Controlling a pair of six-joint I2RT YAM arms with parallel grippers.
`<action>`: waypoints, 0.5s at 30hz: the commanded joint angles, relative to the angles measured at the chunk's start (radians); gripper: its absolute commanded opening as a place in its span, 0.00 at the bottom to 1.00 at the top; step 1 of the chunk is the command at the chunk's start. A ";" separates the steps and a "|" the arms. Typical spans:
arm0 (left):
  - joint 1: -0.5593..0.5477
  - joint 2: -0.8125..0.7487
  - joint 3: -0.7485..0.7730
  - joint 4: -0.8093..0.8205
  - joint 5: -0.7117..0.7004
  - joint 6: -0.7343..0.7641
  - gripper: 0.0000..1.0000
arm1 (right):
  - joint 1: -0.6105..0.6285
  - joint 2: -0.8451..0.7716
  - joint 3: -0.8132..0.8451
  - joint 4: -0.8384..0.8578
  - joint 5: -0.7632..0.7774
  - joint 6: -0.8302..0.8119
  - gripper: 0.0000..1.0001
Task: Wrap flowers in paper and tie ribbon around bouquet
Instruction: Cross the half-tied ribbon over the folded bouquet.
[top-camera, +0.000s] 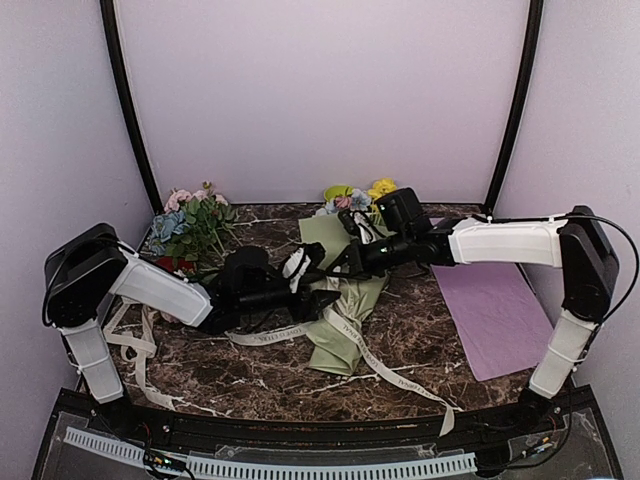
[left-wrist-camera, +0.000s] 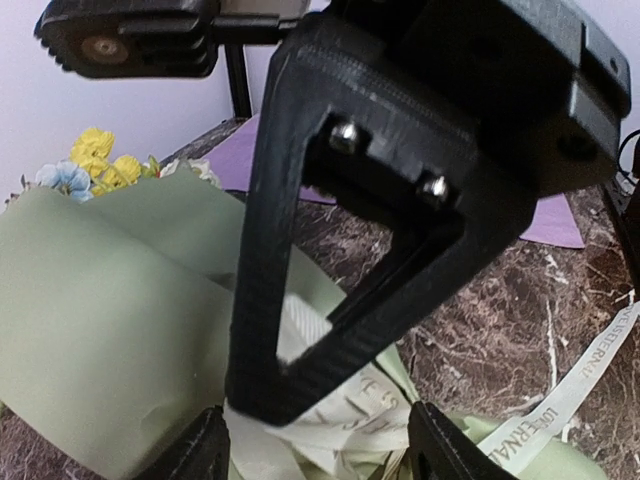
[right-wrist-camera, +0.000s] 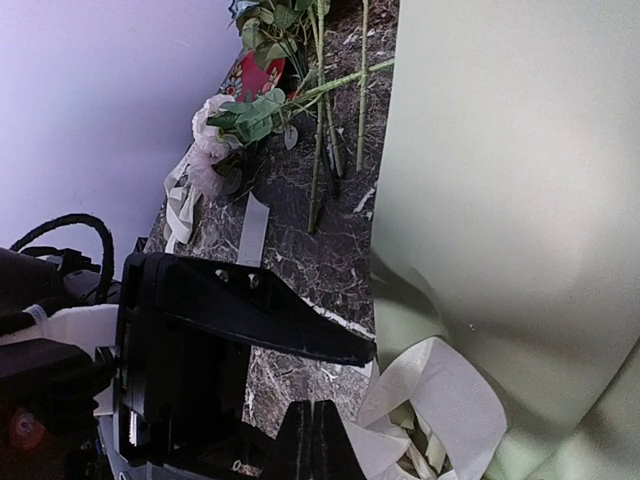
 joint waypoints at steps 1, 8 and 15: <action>0.003 0.019 0.030 0.095 0.123 -0.055 0.63 | 0.015 -0.033 0.001 0.046 0.007 0.002 0.00; 0.003 0.052 0.060 0.113 0.208 -0.075 0.45 | 0.019 -0.035 -0.001 0.052 -0.005 -0.001 0.00; 0.003 0.046 0.011 0.200 0.178 -0.111 0.00 | 0.020 -0.059 0.007 0.006 0.019 -0.040 0.07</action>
